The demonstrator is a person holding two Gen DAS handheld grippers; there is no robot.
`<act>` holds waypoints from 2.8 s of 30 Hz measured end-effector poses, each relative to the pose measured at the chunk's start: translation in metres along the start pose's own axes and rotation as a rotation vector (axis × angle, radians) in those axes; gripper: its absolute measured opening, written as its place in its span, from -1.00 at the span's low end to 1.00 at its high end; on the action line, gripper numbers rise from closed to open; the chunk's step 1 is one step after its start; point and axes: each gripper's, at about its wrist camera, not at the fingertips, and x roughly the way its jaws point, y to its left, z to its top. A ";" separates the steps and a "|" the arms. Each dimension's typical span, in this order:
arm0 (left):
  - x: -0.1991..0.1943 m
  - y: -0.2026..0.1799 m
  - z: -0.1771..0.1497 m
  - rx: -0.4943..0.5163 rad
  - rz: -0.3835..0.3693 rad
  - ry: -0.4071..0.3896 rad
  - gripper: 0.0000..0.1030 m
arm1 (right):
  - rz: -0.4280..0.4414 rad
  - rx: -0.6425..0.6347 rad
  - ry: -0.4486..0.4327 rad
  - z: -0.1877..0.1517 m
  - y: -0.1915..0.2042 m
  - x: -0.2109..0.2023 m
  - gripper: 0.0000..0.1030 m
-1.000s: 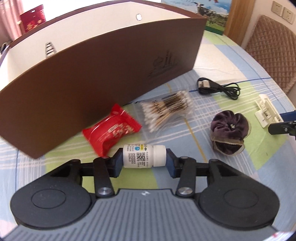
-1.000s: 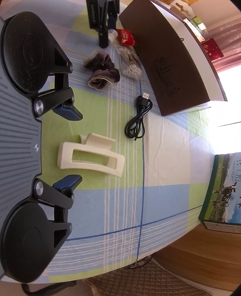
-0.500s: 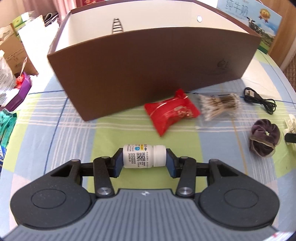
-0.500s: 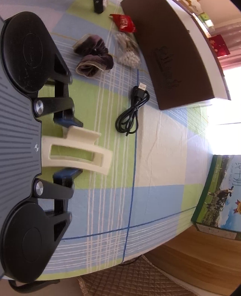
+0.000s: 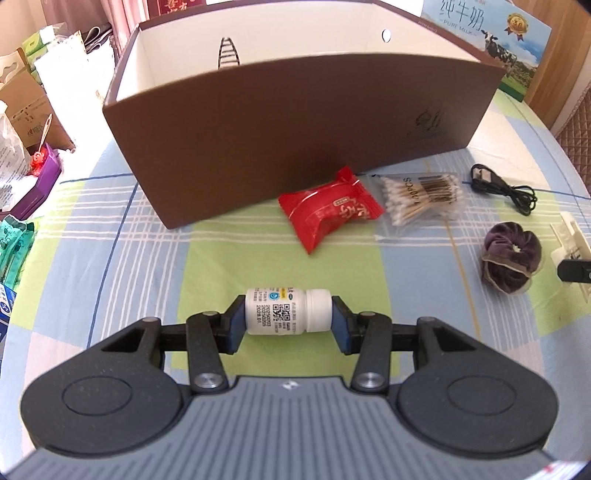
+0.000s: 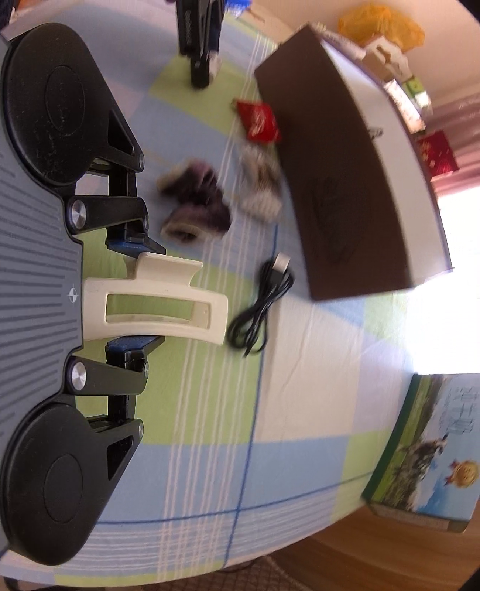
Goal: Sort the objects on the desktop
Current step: 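Lift the cream claw clip and pill bottle and carry both over the brown box, then lower both items into the box and open both grippers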
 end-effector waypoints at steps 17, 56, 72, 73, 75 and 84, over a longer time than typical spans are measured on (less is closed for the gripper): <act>-0.067 0.001 0.028 0.007 -0.049 -0.136 -0.19 | 0.194 -0.100 -0.054 0.045 0.049 -0.023 -0.24; 0.038 0.026 0.253 0.122 -0.112 -0.133 -0.19 | 0.150 -0.201 0.031 0.260 0.080 0.115 -0.24; 0.132 0.032 0.279 0.068 -0.085 0.036 -0.19 | 0.069 -0.367 0.117 0.279 0.083 0.178 -0.24; 0.136 0.032 0.278 0.069 -0.079 0.043 -0.19 | 0.066 -0.373 0.123 0.278 0.082 0.182 -0.24; 0.143 0.032 0.277 0.072 -0.065 0.057 -0.19 | 0.058 -0.375 0.137 0.279 0.080 0.189 -0.24; 0.158 0.029 0.277 0.084 -0.047 0.081 -0.19 | 0.035 -0.411 0.150 0.283 0.074 0.203 -0.24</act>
